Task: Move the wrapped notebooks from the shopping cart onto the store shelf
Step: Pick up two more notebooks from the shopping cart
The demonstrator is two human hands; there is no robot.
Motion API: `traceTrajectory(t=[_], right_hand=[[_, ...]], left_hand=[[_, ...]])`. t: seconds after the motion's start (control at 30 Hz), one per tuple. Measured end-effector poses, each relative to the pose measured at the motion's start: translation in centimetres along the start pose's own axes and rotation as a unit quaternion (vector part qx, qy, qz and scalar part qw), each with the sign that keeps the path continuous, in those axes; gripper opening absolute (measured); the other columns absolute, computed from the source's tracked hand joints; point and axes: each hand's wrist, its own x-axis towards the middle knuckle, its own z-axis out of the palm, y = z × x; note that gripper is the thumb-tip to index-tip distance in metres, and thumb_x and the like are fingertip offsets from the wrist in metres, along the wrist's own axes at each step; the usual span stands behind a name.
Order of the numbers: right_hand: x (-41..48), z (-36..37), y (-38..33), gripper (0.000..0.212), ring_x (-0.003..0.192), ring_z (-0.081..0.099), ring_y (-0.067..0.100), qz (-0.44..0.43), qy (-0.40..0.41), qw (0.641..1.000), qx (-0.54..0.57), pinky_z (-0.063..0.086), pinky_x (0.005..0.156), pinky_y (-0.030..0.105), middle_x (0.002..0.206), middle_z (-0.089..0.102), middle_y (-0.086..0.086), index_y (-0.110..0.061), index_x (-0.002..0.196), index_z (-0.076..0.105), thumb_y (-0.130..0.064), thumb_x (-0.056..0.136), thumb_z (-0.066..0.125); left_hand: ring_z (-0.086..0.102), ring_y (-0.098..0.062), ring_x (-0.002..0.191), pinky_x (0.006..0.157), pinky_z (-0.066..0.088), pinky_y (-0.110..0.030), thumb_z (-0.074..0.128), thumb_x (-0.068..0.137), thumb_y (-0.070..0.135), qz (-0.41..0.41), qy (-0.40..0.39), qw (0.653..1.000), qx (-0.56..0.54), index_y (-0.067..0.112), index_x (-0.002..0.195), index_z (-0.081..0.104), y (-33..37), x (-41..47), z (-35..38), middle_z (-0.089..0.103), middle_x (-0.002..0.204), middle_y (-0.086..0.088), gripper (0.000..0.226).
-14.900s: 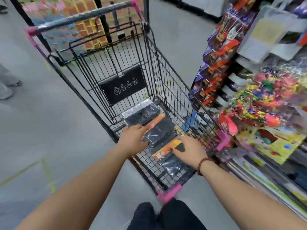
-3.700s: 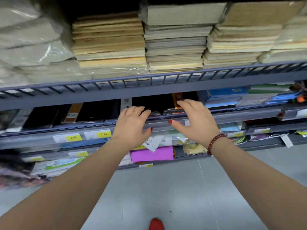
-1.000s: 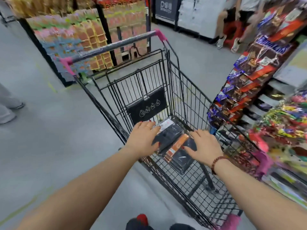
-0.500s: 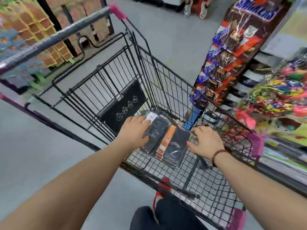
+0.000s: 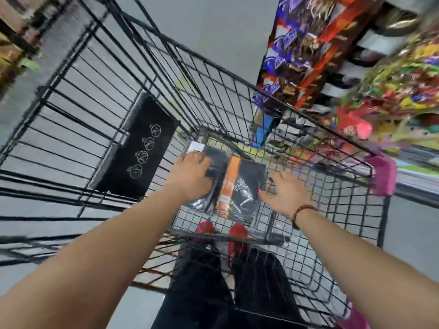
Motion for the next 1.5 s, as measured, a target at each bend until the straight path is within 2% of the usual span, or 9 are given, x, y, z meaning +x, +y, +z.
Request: traceTrajectory(t=[0.2,0.4,0.6,0.73,0.87,1.17,1.33,1.43,1.5], right_hand=[[1.8,5.7,-1.3,0.068,0.118,0.048,0.033,0.132,-0.008,0.978,0.158,0.043,0.094,0.038,0.130,0.051,0.015,-0.014,0.133,0.041,-0.055,0.081,0.056],[4.5,10.5,-3.2,0.076,0.109,0.054,0.029,0.250,0.052,0.893,0.369,0.049,0.090,0.042,0.117,0.057,0.009,-0.018,0.116,0.050,-0.067,0.062,0.067],[6.9,13.5,-4.0,0.093,0.104,0.055,0.027,0.312,0.140,0.854,0.393,0.049,0.087,0.036,0.111,0.057,0.011,-0.011,0.111,0.054,-0.078,0.047,0.058],[7.0,15.3,-3.6,0.074,0.100,0.057,0.026,0.323,0.163,0.833,0.418,0.051,0.083,0.033,0.107,0.061,0.010,-0.012,0.110,0.057,-0.061,0.058,0.075],[6.3,15.7,-3.0,0.037,0.065,0.054,0.013,0.327,0.159,0.803,0.472,0.043,0.052,0.011,0.071,0.055,-0.004,-0.013,0.084,0.055,-0.040,0.072,0.077],[3.7,14.5,-1.6,0.021,0.066,0.056,0.023,0.349,0.263,0.738,0.515,0.050,0.064,0.034,0.071,0.057,0.001,-0.013,0.085,0.055,-0.028,0.082,0.069],[4.7,11.8,-4.1,0.016,0.062,0.054,0.018,0.307,0.251,0.661,0.637,0.046,0.059,0.029,0.071,0.056,0.001,-0.016,0.082,0.055,-0.026,0.085,0.067],[5.1,11.1,-7.0,0.017,0.063,0.055,0.013,0.262,0.224,0.679,0.649,0.049,0.059,0.029,0.071,0.055,-0.003,-0.015,0.085,0.055,-0.026,0.084,0.067],[5.2,10.9,-8.9,0.018,0.059,0.051,0.009,0.232,0.209,0.716,0.625,0.047,0.057,0.026,0.068,0.052,-0.004,-0.018,0.080,0.052,-0.028,0.085,0.066]], left_hand=[[0.040,-0.032,0.127,0.105,0.034,-0.048,0.052,0.080,0.046,0.036,-0.031,0.999,0.002,0.017,0.135,0.041,-2.6,3.6,4.1,0.046,0.138,-0.012,0.064],[0.043,-0.032,0.124,0.100,0.040,-0.045,0.052,0.080,0.045,0.053,-0.023,0.997,-0.056,0.016,0.138,0.042,-4.5,5.8,8.8,0.049,0.136,-0.011,0.065],[0.043,-0.035,0.126,0.105,0.036,-0.042,0.055,0.078,0.040,0.082,0.001,0.989,-0.119,0.011,0.137,0.046,-5.4,7.0,12.1,0.047,0.140,-0.015,0.066],[0.042,-0.040,0.128,0.102,0.039,-0.053,0.051,0.078,0.045,0.091,-0.013,0.988,-0.125,0.009,0.137,0.047,-5.6,6.7,14.2,0.042,0.144,-0.019,0.069],[0.034,-0.038,0.134,0.108,0.032,-0.053,0.059,0.079,0.043,0.097,-0.012,0.987,-0.128,0.011,0.141,0.041,-5.6,6.3,14.9,0.034,0.150,-0.016,0.072],[0.030,-0.028,0.136,0.113,0.025,-0.041,0.069,0.079,0.036,0.051,0.011,0.970,-0.238,0.016,0.137,0.047,-4.5,6.1,14.4,0.035,0.150,-0.009,0.066],[0.035,-0.012,0.131,0.109,0.025,-0.029,0.062,0.078,0.049,-0.007,-0.046,0.903,-0.428,0.026,0.134,0.048,-2.6,5.5,13.3,0.042,0.141,0.006,0.063],[0.059,-0.009,0.107,0.096,0.047,-0.035,0.062,0.083,0.046,-0.065,-0.093,0.823,-0.557,0.030,0.122,0.052,-1.1,5.2,12.2,0.061,0.121,0.007,0.043],[0.058,0.007,0.089,0.088,0.047,-0.024,0.059,0.088,0.040,-0.134,-0.079,0.766,-0.624,0.034,0.112,0.047,-0.6,5.1,11.8,0.060,0.104,0.018,0.027]])
